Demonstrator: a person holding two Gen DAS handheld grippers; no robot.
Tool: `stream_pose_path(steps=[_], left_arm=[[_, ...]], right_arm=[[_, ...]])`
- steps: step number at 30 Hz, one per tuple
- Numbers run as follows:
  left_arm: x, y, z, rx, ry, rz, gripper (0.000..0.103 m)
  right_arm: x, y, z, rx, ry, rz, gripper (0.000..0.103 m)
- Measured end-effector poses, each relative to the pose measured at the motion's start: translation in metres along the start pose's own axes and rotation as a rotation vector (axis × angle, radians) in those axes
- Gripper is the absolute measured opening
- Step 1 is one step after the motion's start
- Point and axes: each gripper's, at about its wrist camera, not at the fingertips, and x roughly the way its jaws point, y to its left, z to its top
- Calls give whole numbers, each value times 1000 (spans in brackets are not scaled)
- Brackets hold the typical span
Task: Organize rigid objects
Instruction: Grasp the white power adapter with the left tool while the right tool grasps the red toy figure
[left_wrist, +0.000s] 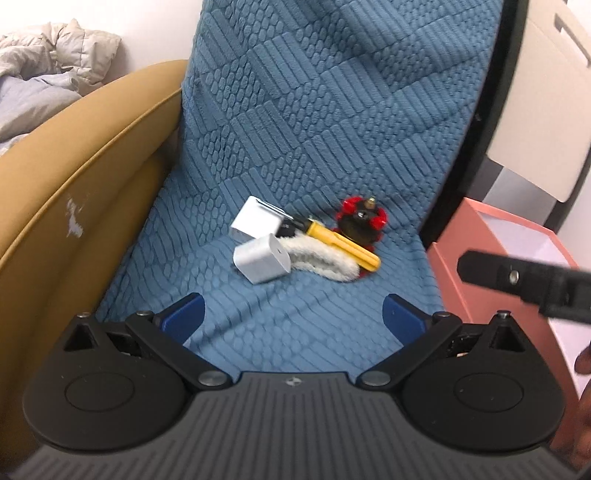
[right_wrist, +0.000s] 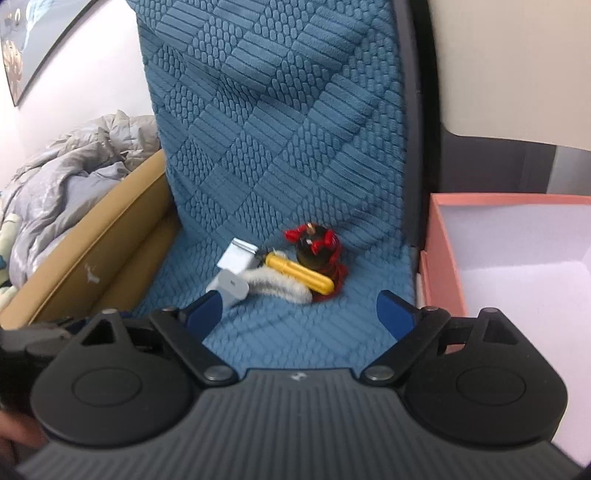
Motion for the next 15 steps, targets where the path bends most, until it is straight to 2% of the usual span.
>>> stream_pose_path(steps=[6, 10, 15], left_arm=[[32, 11, 12, 7, 3, -9, 103], [55, 16, 16, 25, 6, 12, 103], [77, 25, 26, -1, 12, 6, 103]], right_arm=[[37, 3, 21, -74, -35, 29, 92], [65, -1, 30, -74, -24, 40, 92], [106, -8, 33, -67, 7, 41, 92]])
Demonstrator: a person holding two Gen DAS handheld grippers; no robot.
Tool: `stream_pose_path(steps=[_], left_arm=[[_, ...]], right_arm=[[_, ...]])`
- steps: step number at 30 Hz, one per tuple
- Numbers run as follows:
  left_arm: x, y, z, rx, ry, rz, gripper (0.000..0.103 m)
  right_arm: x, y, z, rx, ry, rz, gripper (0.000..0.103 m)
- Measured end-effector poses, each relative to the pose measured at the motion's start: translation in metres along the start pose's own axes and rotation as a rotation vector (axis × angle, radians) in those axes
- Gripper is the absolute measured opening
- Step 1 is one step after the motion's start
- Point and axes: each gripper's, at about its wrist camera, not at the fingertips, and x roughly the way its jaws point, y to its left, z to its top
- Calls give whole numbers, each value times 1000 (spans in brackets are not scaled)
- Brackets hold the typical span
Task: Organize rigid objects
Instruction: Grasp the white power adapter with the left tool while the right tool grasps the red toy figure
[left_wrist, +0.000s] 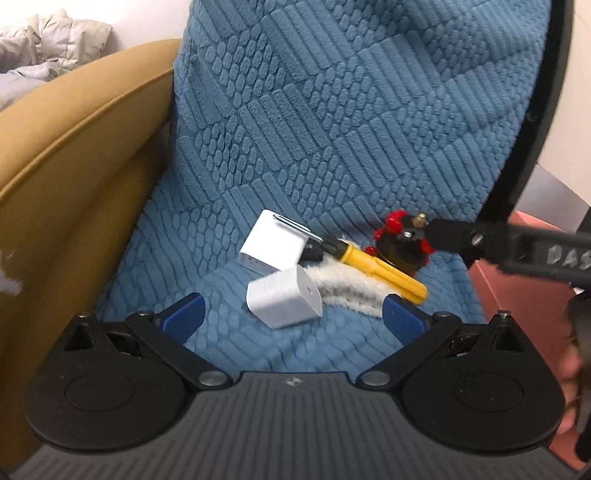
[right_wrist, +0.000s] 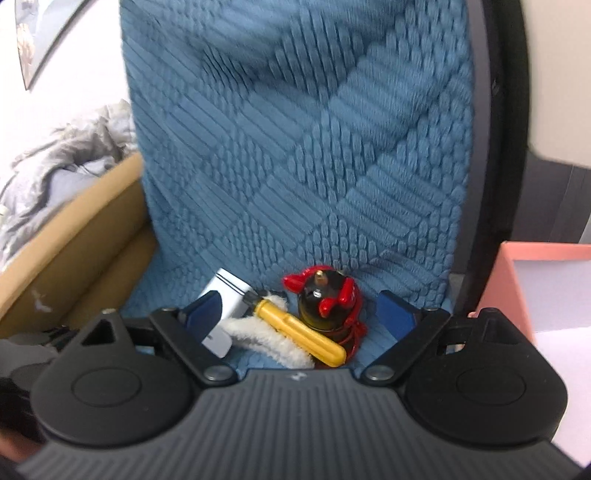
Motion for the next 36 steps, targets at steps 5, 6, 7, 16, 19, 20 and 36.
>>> stream_pose_path(steps=[5, 6, 7, 16, 19, 20, 36], left_arm=[[20, 6, 5, -24, 35, 5, 99], [23, 7, 5, -30, 44, 5, 98], [27, 9, 5, -37, 52, 2, 98], [55, 18, 16, -66, 101, -1, 85], [60, 16, 17, -62, 99, 5, 83], [63, 15, 17, -60, 104, 9, 82], [47, 18, 18, -87, 107, -12, 69]], right_arm=[[33, -7, -3, 10, 30, 6, 92], [38, -9, -3, 18, 34, 15, 92], [43, -11, -3, 26, 35, 17, 92], [69, -12, 0, 47, 56, 7, 85], [72, -15, 0, 50, 70, -2, 74], [74, -16, -1, 53, 72, -4, 72], [54, -19, 5, 67, 69, -48, 61]])
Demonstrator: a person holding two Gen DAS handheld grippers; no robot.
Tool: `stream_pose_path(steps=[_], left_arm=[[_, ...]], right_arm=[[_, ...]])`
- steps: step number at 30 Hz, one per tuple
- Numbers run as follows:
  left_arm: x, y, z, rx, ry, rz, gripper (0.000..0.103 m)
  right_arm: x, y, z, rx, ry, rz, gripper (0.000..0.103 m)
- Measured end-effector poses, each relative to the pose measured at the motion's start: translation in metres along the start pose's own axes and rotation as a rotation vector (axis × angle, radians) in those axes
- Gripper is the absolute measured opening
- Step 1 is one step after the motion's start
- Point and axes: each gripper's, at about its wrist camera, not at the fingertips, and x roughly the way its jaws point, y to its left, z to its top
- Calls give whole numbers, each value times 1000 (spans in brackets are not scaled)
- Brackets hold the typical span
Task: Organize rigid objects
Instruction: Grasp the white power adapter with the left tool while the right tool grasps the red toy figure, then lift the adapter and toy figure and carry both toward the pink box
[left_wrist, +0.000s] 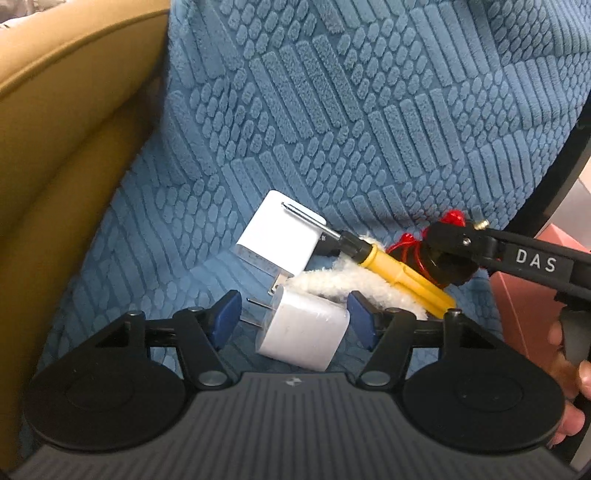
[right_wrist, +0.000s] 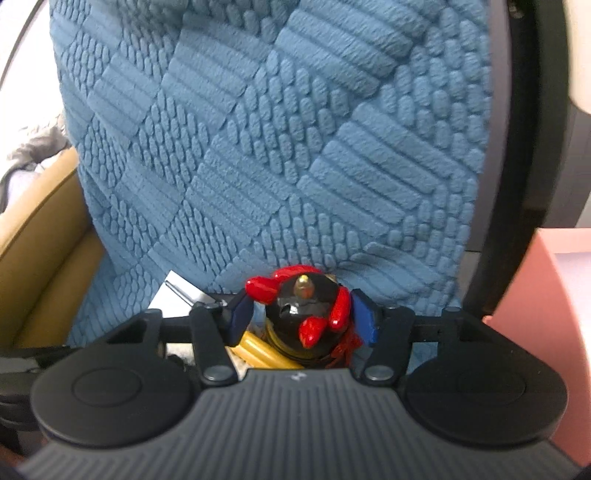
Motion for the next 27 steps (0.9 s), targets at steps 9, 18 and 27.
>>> stream_pose_path(steps=[9, 18, 27], left_arm=[[-25, -7, -12, -9, -23, -17, 69], [-45, -24, -31, 81, -29, 0, 69], [-70, -29, -56, 75, -14, -16, 69]], right_arm=[[-48, 2, -10, -35, -60, -64, 60], [-96, -1, -28, -15, -79, -97, 59], [-123, 16, -64, -22, -21, -53, 59]])
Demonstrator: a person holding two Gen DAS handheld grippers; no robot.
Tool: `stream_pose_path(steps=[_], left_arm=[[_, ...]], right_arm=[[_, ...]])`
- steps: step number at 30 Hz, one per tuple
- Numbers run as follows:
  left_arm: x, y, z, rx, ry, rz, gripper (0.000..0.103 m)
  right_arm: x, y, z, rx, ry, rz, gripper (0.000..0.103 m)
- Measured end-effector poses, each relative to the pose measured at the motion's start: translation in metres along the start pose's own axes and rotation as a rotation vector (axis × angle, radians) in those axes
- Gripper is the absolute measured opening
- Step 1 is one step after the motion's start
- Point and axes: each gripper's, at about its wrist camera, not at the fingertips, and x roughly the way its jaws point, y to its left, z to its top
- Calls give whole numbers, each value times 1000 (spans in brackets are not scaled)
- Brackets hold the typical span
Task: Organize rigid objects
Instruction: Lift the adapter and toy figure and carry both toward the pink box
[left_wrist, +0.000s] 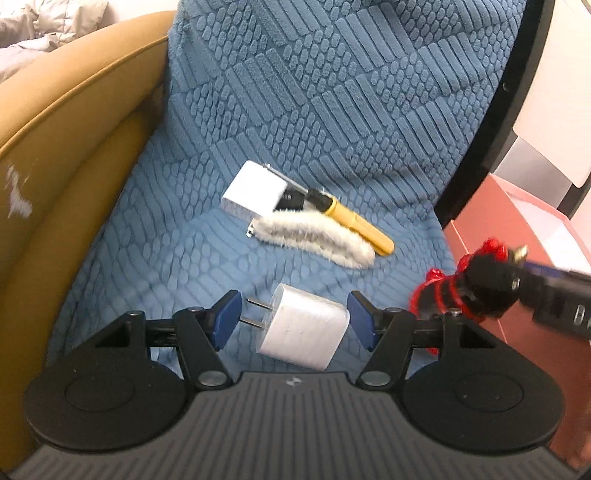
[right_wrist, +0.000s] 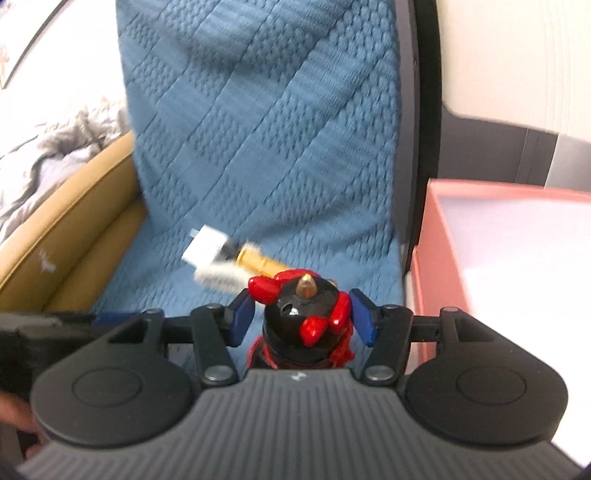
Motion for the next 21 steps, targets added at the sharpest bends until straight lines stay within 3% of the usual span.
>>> stream_pose_path(steps=[12, 21], left_arm=[[-25, -7, -27, 15, 25, -5, 69], [-29, -6, -34, -13, 42, 1, 69]], right_arm=[[-31, 6, -42, -34, 66, 3, 59], [-23, 9, -53, -50, 103, -12, 59]])
